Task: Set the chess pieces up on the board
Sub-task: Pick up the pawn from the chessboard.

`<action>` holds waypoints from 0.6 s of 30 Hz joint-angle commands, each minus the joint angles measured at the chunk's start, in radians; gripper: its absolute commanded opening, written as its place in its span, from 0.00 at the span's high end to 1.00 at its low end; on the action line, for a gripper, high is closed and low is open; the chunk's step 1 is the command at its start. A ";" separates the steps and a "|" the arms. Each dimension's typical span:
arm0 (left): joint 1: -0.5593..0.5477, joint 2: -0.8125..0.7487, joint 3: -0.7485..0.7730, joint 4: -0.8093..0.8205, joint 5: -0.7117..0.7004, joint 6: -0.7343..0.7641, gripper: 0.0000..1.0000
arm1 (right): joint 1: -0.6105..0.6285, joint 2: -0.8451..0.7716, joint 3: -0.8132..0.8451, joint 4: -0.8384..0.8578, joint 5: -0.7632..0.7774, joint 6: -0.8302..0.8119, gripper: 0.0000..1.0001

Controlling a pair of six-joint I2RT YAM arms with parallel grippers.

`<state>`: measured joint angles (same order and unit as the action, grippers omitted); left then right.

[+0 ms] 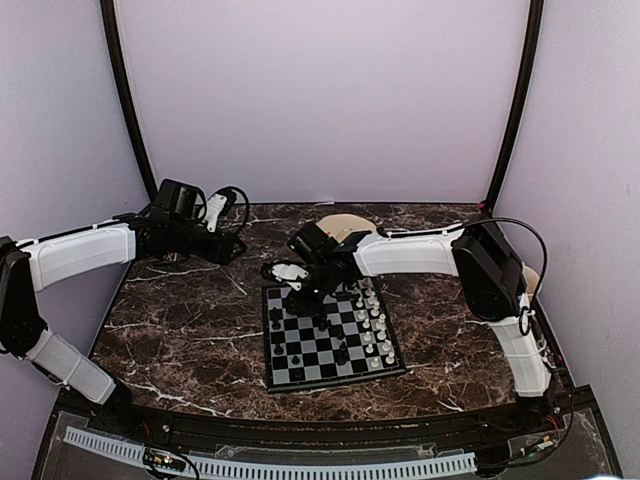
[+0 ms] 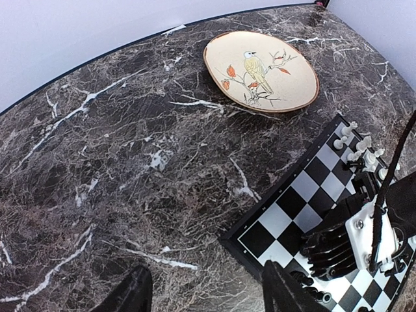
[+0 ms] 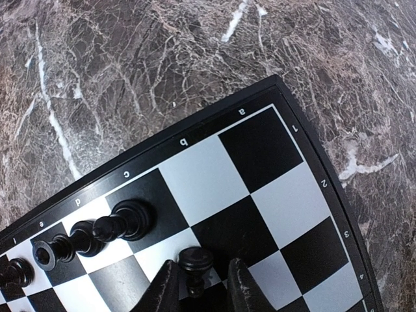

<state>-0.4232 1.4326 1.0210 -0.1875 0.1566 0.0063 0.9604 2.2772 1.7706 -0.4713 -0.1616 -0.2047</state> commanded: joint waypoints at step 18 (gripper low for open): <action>0.005 -0.040 -0.029 0.035 0.090 0.034 0.40 | -0.011 -0.055 -0.079 0.005 -0.074 -0.022 0.97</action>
<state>-0.4232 1.4326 1.0119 -0.1856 0.1951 0.0162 0.9592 2.2528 1.7214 -0.4438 -0.2089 -0.2241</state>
